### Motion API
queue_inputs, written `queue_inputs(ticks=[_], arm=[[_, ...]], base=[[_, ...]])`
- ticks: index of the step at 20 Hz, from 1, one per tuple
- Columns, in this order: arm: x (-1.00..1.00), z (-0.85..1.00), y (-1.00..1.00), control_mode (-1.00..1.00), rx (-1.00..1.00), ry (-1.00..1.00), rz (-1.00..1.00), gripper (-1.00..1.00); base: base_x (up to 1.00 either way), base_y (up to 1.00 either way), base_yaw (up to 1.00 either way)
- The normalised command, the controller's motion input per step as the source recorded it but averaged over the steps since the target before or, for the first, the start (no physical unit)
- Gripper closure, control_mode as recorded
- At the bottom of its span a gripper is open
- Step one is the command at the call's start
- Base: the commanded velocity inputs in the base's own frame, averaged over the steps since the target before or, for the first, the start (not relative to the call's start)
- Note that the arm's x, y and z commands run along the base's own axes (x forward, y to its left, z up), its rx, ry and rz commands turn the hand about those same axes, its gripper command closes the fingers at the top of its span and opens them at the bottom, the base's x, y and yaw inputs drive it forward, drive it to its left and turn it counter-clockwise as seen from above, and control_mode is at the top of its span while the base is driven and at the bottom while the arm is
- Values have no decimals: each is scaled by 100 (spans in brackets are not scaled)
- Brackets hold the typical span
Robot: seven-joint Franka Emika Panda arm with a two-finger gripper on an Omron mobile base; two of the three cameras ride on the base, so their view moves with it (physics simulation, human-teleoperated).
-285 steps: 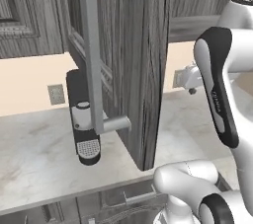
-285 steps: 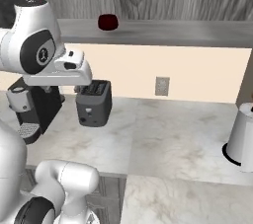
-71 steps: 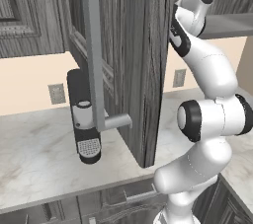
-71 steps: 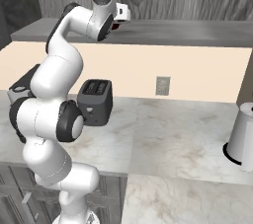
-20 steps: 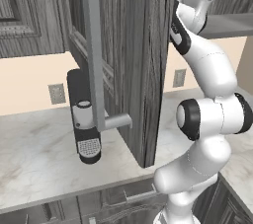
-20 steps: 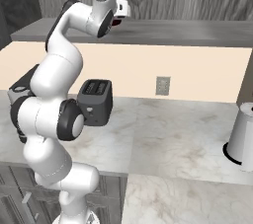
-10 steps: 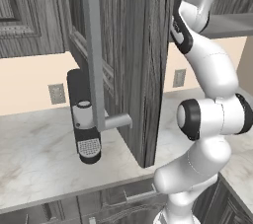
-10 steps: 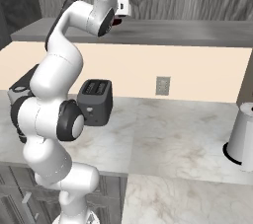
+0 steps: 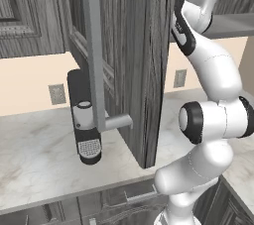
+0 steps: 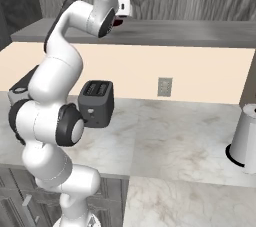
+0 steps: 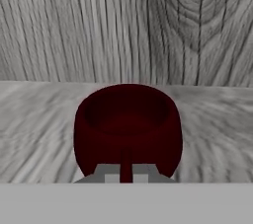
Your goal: There is a tray on the dining counter. Grab the cup, mug, and pitcher and place them on the tray. The pitcher may be placed next to the tray if it cannot fit the tray.
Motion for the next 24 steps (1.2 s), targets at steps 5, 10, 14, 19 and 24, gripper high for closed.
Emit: queue_inputs(ticks=[5,10,14,19,24], arm=[[-19,0,0,-100,0,0,0,100],[-45,0,0,-100,0,0,0,100],[-55,-1,3,-100,0,1,0,100],[-45,-1,2,-100,0,1,0,100],[-60,0,0,-100,0,0,0,100]], base=[[0,0,0],[0,0,0],[0,0,0],[0,0,0],[0,0,0]])
